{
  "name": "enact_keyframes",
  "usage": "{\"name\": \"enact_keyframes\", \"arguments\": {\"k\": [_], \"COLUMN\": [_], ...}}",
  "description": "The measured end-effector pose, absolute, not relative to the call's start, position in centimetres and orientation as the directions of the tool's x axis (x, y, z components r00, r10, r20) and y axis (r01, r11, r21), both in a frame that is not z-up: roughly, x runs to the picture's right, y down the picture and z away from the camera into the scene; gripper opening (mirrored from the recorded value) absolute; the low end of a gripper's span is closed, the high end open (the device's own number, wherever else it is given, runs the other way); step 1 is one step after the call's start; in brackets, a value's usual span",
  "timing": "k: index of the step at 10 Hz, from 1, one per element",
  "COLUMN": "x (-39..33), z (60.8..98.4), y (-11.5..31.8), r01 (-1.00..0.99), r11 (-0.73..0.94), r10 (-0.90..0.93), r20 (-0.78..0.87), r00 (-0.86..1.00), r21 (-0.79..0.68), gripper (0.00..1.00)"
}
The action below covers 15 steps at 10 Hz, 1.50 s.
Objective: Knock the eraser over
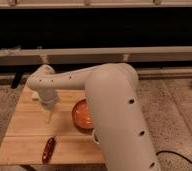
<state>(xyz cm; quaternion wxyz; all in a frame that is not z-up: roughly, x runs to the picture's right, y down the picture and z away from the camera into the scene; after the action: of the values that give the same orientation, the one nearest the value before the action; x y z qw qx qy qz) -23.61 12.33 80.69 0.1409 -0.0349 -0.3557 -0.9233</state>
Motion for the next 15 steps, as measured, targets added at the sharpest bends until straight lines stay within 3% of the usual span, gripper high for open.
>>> {"name": "enact_keyframes", "arguments": {"k": [4, 13, 15], "x": [-24.5, -34.7, -34.4], "z": [81.3, 82.3, 82.3], "y": [11.8, 10.5, 10.5], "r01": [0.253, -0.009, 0.002], "r11": [-0.711, -0.75, -0.745], "r10": [-0.223, -0.117, -0.121], "r20": [0.131, -0.146, -0.132], "r00": [-0.966, -0.982, -0.984], "r21": [0.656, 0.662, 0.667], "gripper": [0.8, 0.8, 0.8]}}
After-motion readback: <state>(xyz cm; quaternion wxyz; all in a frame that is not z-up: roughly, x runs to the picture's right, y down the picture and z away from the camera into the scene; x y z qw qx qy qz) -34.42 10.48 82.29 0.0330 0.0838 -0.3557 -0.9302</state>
